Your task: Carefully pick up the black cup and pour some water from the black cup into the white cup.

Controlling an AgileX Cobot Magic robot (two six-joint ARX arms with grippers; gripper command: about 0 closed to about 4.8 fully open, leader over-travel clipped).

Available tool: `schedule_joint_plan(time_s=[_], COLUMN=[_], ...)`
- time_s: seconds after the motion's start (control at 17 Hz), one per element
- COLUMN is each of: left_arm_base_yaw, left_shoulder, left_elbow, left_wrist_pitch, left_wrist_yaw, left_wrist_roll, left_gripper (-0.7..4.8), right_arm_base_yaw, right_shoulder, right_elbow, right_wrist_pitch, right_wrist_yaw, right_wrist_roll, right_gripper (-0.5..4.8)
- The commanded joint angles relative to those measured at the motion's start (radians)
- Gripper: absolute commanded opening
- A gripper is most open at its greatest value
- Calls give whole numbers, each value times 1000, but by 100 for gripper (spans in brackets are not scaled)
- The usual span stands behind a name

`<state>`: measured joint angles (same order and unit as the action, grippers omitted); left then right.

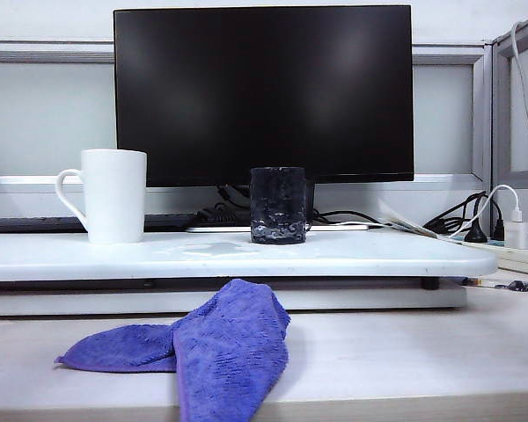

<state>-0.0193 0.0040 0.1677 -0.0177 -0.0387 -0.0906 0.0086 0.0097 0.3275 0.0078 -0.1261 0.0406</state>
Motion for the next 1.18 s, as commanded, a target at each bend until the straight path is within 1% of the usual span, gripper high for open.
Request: schedule_joint_plan(time_s=[0.06, 0.12, 0.18, 0.29, 0.41, 0.53, 0.59, 0.65, 0.82, 0.94, 1.0, 1.12, 1.18], left_arm_base_yaw=[0, 0, 0, 0, 0, -1, -2, -5, -36, -67, -87, -129, -139], left_shoulder=[17, 52, 95, 235, 401, 567, 618, 691, 836, 954, 997, 1090, 1103], left_elbow=[102, 140, 173, 256, 337, 415, 436, 463, 488, 488, 488, 488, 488], left_wrist_pitch=[156, 183, 195, 217, 238, 238, 238, 238, 269, 286, 294, 331, 332], left_wrist_yaw=[108, 145, 174, 261, 356, 436, 459, 470, 465, 435, 435, 436, 436], left_wrist_roll=[-76, -119, -127, -125, -119, -120, -127, -127, -122, -119, -119, -80, -78], left_gripper=[479, 479, 479, 479, 479, 479, 479, 479, 479, 479, 479, 479, 479], right_arm_base_yaw=[0, 1, 1, 1, 2, 10, 21, 39, 98, 153, 165, 188, 188], right_shoulder=[79, 130, 208, 370, 536, 686, 753, 835, 1015, 1207, 1283, 1452, 1498], right_elbow=[166, 216, 272, 380, 482, 554, 577, 599, 610, 610, 610, 611, 612], right_wrist_pitch=[26, 40, 73, 129, 126, 125, 124, 124, 165, 252, 296, 415, 458], right_wrist_yaw=[27, 26, 13, -25, -64, -148, -174, -197, -211, -210, -211, -218, -217], right_wrist_roll=[-50, -41, -36, -33, -33, -15, -14, -15, -15, -20, -20, -23, -23], right_gripper=[458, 458, 458, 458, 458, 457, 457, 457, 456, 453, 453, 453, 453])
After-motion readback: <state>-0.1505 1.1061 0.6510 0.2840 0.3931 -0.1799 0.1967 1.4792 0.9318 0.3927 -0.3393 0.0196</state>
